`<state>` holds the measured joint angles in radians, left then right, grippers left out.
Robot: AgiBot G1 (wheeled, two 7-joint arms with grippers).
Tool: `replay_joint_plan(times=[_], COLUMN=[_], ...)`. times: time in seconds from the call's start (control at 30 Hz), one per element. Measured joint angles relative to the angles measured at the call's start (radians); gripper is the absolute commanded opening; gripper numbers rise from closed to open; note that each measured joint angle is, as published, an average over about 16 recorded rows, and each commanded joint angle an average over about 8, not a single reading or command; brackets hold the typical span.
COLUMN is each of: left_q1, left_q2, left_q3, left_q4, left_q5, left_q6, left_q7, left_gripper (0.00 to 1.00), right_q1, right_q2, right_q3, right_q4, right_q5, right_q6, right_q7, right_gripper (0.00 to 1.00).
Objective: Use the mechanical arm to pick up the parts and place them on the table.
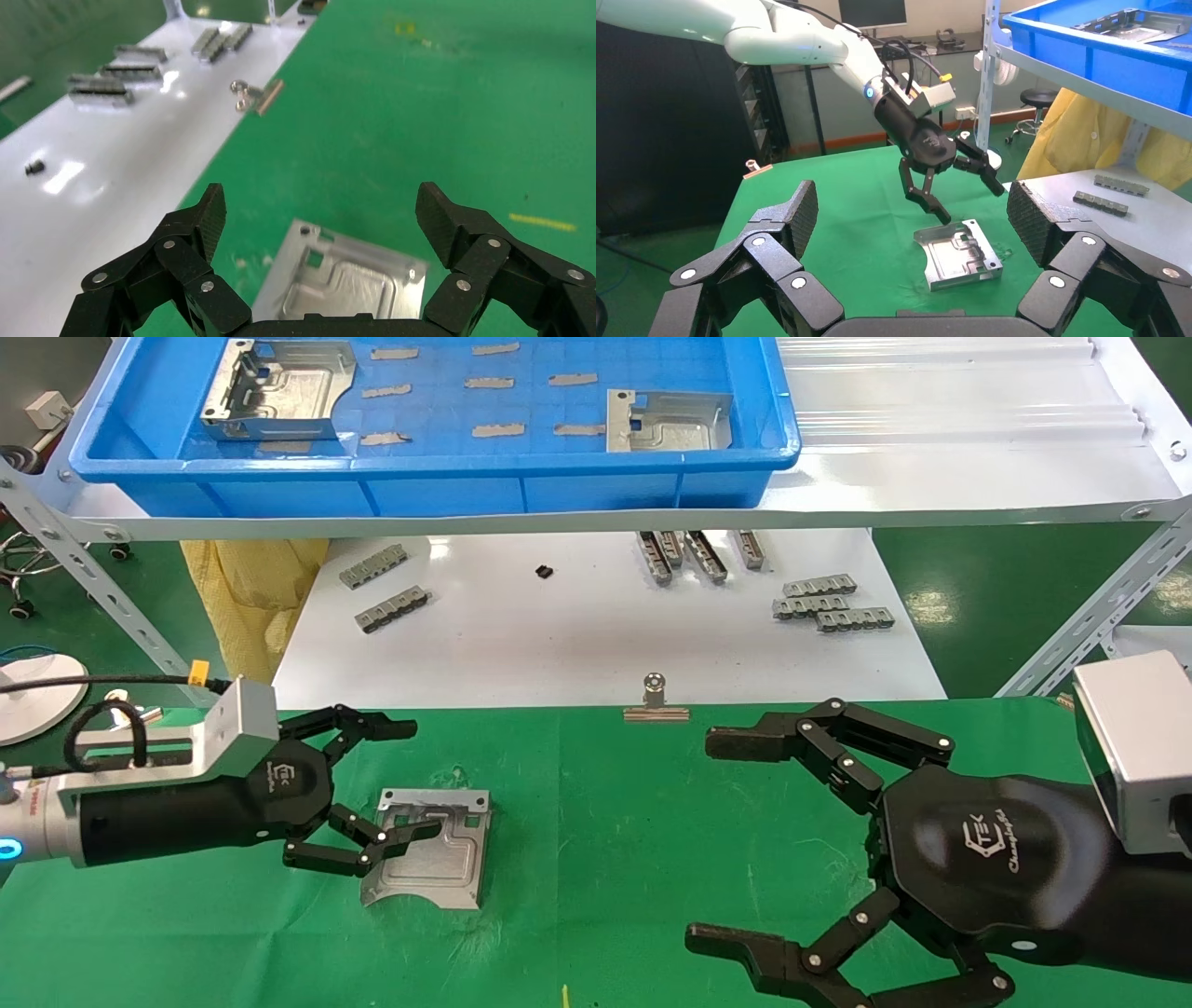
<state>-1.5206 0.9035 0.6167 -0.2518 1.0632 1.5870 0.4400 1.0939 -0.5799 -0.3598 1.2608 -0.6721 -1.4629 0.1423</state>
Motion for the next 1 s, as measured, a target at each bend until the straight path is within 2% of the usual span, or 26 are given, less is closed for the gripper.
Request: replay_joint_plan(times=[1.0], left_q1=[0.263], left_q2=[-0.172], left_q3=[-0.199], left_q4=[-0.608], left_q5=[-0.196], left_q6=[-0.054], left_q7=[-0.37], left_gripper=[1.0], right_q1=[0.0], right_q2=[0.0], right_q3=[0.0], right_q4=[0.0], right_q5=[0.0], right_q6=[0.0], right_q7=[0.0], right_gripper=[1.0])
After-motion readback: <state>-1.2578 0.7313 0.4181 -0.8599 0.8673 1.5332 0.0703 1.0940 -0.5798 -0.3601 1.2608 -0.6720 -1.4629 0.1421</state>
